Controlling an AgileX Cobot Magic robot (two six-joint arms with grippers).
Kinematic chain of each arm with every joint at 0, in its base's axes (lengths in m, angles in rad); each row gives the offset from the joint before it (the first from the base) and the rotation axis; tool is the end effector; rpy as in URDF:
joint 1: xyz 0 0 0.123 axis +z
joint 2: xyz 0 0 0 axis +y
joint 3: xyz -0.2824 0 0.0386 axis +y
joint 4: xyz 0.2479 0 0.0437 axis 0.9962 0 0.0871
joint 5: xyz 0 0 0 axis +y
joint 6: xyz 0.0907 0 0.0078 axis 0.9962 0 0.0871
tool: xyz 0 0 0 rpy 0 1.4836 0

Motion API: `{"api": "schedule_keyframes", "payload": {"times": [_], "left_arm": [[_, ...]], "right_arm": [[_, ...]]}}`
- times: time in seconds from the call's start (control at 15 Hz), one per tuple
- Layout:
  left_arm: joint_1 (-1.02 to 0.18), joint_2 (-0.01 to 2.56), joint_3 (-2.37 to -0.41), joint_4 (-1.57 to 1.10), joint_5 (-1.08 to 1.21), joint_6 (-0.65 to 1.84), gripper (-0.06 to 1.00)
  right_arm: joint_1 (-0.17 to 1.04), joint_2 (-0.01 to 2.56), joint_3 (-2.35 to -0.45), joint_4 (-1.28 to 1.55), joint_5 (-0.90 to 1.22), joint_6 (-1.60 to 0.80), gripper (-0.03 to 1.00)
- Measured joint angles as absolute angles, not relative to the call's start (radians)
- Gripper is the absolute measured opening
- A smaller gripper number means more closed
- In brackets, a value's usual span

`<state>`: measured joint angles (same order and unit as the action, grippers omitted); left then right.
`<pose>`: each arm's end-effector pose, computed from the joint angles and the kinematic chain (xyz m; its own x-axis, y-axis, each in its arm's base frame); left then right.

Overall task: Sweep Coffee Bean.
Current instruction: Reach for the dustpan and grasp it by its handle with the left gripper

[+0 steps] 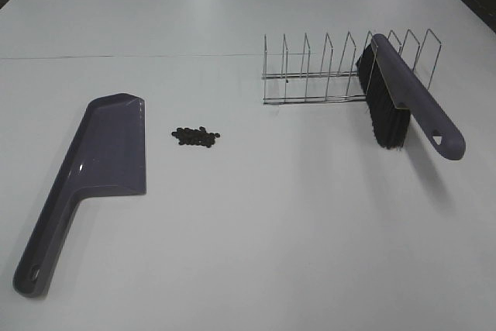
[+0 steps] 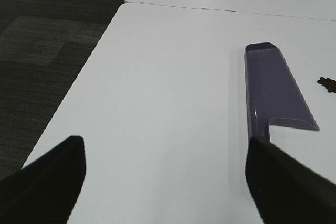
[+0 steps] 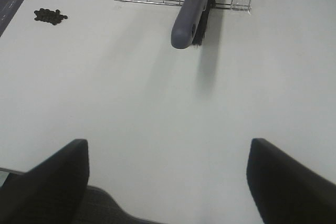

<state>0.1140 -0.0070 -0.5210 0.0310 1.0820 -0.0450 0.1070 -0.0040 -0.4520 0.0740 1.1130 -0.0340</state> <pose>-0.0095 0.0014 0.2812 -0.4425 -0.0813 -0.8931 -0.1515 0.9883 -0.0149 -0.0034 0.0057 0.2598 -0.5353 -0.0587 -0.8426 -0.1628 0.9861 0.0347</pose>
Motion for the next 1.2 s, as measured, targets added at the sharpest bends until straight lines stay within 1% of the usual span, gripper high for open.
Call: {"api": "schedule_keyframes", "payload": {"times": [0.27, 0.67, 1.2], "left_arm": [[0.114, -0.003, -0.521, 0.031, 1.082, -0.045, 0.76], [0.114, 0.157, -0.521, 0.031, 1.083, -0.045, 0.76], [0.114, 0.23, -0.521, 0.031, 1.083, -0.045, 0.76]], "right_arm": [[0.107, -0.004, -0.452, 0.074, 1.113, -0.034, 0.72], [0.107, -0.004, -0.452, 0.074, 1.113, -0.034, 0.72], [0.107, -0.004, -0.452, 0.074, 1.113, -0.034, 0.72]]}}
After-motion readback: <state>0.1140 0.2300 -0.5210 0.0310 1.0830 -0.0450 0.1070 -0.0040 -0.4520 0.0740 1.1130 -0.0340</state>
